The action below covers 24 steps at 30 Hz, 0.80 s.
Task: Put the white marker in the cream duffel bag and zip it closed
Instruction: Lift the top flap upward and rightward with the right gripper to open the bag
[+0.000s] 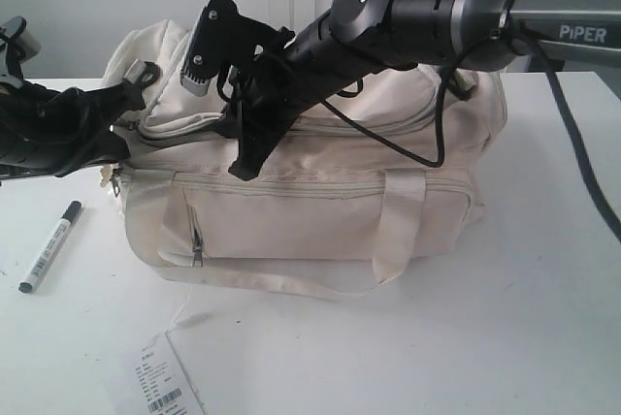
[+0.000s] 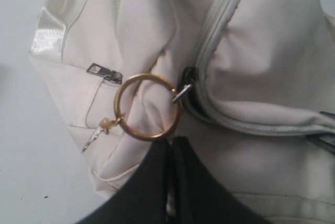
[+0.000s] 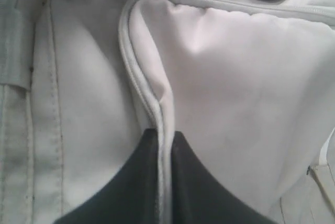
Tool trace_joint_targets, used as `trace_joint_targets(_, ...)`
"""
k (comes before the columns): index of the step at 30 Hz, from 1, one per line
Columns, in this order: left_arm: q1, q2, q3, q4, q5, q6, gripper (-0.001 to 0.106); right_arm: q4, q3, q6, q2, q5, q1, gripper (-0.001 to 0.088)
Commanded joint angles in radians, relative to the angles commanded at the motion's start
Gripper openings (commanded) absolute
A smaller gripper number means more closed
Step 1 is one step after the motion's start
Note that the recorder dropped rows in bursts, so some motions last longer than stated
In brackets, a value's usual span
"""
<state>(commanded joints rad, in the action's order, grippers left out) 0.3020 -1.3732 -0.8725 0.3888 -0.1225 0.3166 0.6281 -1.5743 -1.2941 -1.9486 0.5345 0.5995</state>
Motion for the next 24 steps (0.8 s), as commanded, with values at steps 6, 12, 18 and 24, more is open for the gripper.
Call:
trace_joint_targets(6,0.0,0.0,0.0,0.0,0.0,-0.002,0.0,0.0,0.0,0.044,0.036,0.009,0.0,0.0001)
trace_joint_targets(12,0.0,0.0,0.0,0.0,0.0,-0.002,0.0,0.0,0.0,0.069,0.042,0.038,0.0,0.0199)
trace_joint_targets(18,0.0,0.0,0.0,0.0,0.0,-0.002,0.0,0.0,0.0,0.069,0.04,0.048,0.0,0.0253)
trace_joint_targets(24,0.0,0.0,0.0,0.0,0.0,-0.002,0.0,0.002,0.0,0.069,0.054,0.046,0.0,0.0203)
